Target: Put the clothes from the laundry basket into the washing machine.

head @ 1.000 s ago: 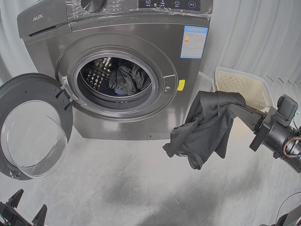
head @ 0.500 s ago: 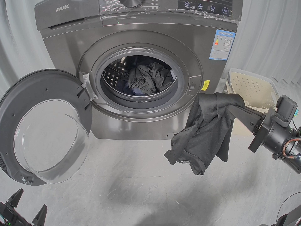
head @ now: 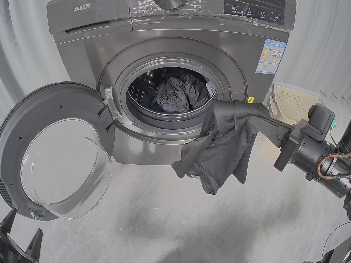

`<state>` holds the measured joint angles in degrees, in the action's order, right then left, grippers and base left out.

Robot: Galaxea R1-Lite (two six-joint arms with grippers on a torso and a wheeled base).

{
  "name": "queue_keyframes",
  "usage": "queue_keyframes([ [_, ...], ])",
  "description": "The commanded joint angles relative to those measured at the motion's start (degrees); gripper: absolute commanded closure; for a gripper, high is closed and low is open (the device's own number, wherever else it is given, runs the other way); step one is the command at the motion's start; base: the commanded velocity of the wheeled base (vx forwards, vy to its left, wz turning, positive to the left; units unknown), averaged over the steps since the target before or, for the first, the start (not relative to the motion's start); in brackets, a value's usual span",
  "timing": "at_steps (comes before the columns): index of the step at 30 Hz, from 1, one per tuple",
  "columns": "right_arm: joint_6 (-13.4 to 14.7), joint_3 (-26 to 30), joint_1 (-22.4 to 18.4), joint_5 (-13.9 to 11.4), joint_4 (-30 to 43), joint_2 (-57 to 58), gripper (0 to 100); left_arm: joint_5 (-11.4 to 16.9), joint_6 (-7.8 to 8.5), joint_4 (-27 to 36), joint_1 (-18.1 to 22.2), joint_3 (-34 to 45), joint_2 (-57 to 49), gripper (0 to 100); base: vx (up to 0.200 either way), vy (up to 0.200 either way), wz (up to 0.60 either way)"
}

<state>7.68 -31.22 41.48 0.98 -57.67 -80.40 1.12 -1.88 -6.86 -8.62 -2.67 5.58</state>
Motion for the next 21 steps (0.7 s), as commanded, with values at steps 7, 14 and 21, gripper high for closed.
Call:
queue_keyframes([
  [7, 2.69, -7.54, 2.64, 0.43, -2.53, -7.93, 100, 23.22, -1.99, -8.17, -2.19, -9.90, 26.50, 0, 0.000, 0.000, 0.00],
  [14, 2.60, -14.31, 3.08, 2.45, -7.37, -15.67, 100, 25.60, -0.06, -25.92, -7.03, -10.16, 48.91, 0, 0.000, 0.000, 0.00],
  [21, 2.69, -19.76, 2.90, 2.72, -9.04, -20.41, 100, 25.60, -0.14, -34.80, -10.54, -10.51, 62.80, 0, 0.000, 0.000, 0.00],
])
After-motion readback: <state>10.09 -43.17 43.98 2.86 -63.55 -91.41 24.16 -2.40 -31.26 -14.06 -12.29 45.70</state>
